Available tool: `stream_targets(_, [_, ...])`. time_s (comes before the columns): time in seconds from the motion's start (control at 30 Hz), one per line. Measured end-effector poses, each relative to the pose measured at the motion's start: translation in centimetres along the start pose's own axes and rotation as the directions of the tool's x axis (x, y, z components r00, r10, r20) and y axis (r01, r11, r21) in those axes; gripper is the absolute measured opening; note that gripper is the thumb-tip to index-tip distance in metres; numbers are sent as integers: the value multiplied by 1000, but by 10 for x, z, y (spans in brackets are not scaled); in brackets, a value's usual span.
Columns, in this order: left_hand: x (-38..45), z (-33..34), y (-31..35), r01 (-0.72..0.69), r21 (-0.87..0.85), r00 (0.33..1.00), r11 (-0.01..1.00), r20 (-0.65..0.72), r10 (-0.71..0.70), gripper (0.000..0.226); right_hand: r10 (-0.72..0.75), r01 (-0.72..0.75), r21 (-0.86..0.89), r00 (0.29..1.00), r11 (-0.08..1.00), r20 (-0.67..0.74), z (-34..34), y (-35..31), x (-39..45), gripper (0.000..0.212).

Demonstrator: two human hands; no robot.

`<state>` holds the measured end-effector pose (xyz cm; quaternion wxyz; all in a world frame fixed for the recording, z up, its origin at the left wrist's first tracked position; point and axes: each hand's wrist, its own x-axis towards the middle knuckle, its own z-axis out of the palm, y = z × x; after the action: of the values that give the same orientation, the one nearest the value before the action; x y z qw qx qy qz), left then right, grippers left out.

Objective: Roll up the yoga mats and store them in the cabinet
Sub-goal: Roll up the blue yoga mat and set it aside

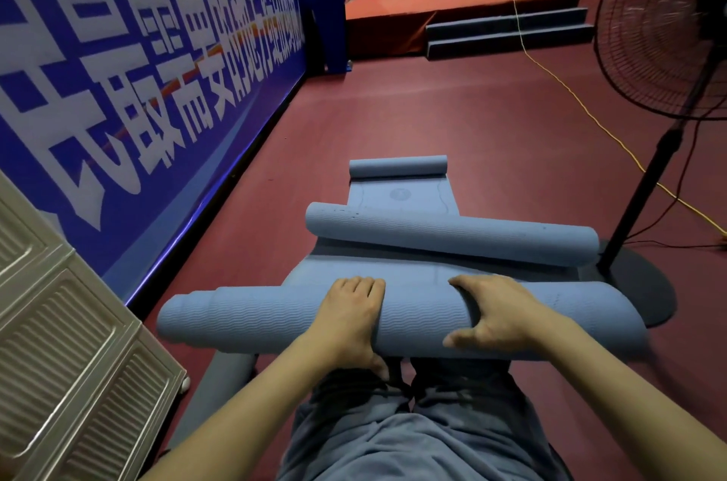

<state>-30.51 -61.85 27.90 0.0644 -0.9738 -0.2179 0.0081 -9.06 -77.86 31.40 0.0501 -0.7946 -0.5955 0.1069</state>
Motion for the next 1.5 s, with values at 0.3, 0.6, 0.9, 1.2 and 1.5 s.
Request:
stream_targets(0.3, [12, -6, 2, 59, -7, 996, 998, 72, -58, 122, 30, -26, -194, 999, 981, 21, 16, -2, 11, 121])
stream_targets(0.6, [18, -35, -9, 14, -21, 979, 1000, 202, -9, 95, 34, -24, -70, 987, 997, 157, -3, -1, 14, 105])
stream_targets(0.9, [14, -54, 0, 44, -167, 908, 985, 419, 30, 96, 36, -84, 101, 914, 991, 405, -14, 7, 7, 88])
stream_targets(1.2, [19, -49, -3, 118, -275, 916, 954, 401, 3, 102, 53, -74, 155, 989, 985, 137, -7, 8, -6, 95])
stream_targets(1.5, [25, -34, -14, 53, -346, 977, 937, 212, 23, 133, 30, -33, 114, 999, 993, 26, -3, 14, 2, 110])
